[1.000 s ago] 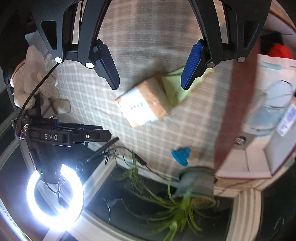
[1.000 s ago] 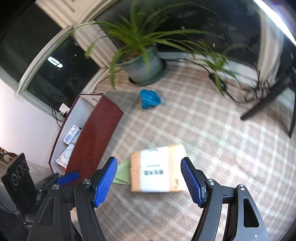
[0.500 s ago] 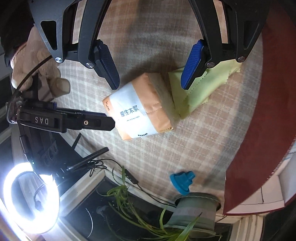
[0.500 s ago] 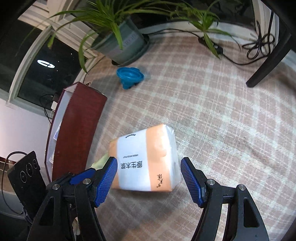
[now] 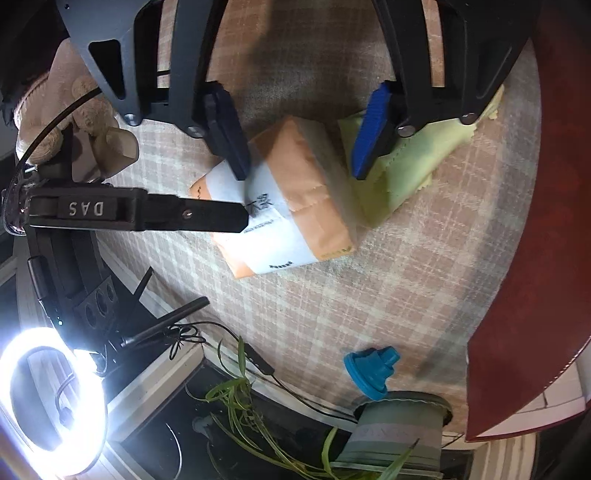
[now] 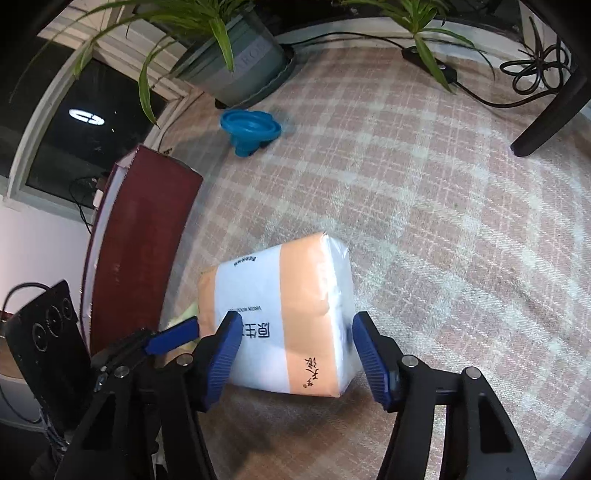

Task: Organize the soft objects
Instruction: 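Close both tools on opposite sides of the tissue pack, then lift the tissue pack with both tools and carry it over the box, then lower the tissue pack into the box and open both tools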

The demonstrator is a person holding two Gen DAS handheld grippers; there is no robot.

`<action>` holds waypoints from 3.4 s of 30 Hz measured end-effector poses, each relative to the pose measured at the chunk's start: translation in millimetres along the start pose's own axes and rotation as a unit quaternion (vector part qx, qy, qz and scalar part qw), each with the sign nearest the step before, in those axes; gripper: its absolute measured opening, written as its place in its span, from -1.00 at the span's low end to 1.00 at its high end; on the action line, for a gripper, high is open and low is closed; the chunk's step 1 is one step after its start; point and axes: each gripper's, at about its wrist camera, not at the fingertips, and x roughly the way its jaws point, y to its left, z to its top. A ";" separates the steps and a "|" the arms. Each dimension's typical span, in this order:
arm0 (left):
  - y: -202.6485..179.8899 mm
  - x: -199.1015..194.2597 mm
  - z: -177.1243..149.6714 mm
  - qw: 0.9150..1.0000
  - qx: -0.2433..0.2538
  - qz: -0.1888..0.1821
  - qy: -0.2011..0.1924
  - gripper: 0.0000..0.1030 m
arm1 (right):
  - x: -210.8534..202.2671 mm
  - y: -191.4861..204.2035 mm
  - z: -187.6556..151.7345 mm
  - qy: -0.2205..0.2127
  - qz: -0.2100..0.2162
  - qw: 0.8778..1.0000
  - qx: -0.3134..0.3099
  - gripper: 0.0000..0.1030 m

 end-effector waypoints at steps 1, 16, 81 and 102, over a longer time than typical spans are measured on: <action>-0.8 1.1 -0.1 1.000 0.003 -0.002 0.001 -0.14 | 1.3 0.5 -0.4 0.002 -0.003 1.000 -0.002 0.00; -10.9 -12.5 -3.8 1.000 0.022 -0.015 -0.018 -0.14 | -7.0 9.5 -14.5 -0.006 -0.005 1.000 -0.006 -0.11; 191.3 -209.3 -37.8 0.987 -0.003 0.030 -0.156 -0.15 | 40.5 302.7 -48.3 -0.068 0.019 0.989 -0.130 -0.11; 201.8 -229.8 -41.8 0.982 -0.021 0.043 -0.183 -0.14 | 25.3 295.4 -47.8 -0.108 0.012 0.988 -0.106 -0.01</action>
